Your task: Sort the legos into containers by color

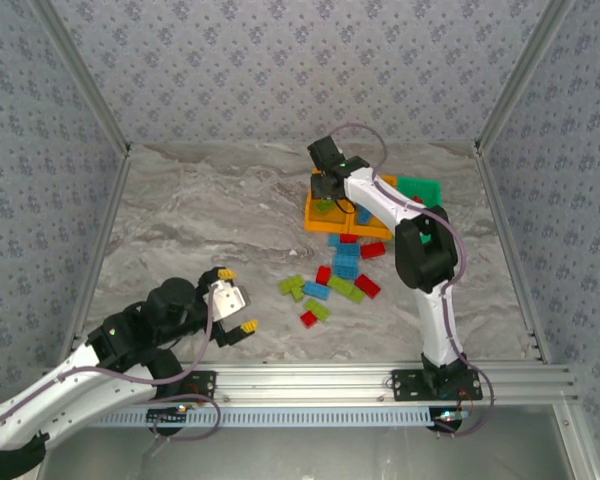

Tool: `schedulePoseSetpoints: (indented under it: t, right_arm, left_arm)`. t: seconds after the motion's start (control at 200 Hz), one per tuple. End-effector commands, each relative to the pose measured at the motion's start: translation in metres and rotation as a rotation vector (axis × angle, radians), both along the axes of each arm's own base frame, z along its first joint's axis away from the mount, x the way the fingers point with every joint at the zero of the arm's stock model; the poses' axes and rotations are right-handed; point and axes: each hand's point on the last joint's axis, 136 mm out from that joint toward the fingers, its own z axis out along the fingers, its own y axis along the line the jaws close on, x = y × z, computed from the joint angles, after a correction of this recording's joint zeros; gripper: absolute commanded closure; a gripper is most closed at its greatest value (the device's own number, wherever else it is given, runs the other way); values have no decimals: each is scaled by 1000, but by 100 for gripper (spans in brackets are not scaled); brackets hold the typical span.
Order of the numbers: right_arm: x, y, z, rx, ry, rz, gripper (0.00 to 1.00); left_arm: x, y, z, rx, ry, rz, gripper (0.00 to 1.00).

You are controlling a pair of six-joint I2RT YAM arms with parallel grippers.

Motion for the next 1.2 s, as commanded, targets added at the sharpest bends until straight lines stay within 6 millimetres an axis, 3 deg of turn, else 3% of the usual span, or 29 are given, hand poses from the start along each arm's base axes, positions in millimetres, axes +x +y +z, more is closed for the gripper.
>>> schedulePoseSetpoints:
  t: [0.0, 0.115, 0.19, 0.275, 0.385, 0.41, 0.46, 0.595, 0.735, 0.919, 1.059, 1.194]
  right_arm:
    - [-7, -2, 47, 15, -37, 25, 40]
    - [-35, -12, 81, 36, -77, 37, 40]
    - [-72, -13, 107, 91, -144, 67, 41]
    - [-123, -9, 111, 165, -164, 105, 40]
    - [-195, 2, 89, 173, -101, 175, 38]
    - [-210, 1, 71, 153, -66, 190, 38]
    - [-241, 14, 55, 147, -28, 259, 38]
    - [-300, 36, 10, 53, 83, 380, 38]
    - [-324, 41, -31, -68, 191, 419, 33]
    - [-334, 61, -61, -129, 238, 476, 32]
    - [-334, 65, -79, -150, 255, 482, 39]
    - [-333, 73, -84, -130, 245, 481, 49]
  left_arm:
    - [2, -3, 0, -9, 8, 1, 1]
    - [3, -4, 0, -17, 23, 9, 1]
    - [3, -4, 4, -34, 28, 17, 1]
    - [3, -3, 9, -66, 22, 19, 1]
    - [1, -6, 14, -108, 32, 7, 1]
    - [0, -8, 14, -114, 38, -4, 1]
    - [-2, -10, 12, -116, 51, -24, 1]
    - [-5, -13, 2, -78, 64, -58, 1]
    - [-5, -14, 1, -66, 67, -60, 1]
    - [-5, -12, -1, -60, 70, -51, 1]
    - [-4, -11, -2, -56, 68, -47, 1]
    - [-4, -12, -3, -55, 70, -48, 1]
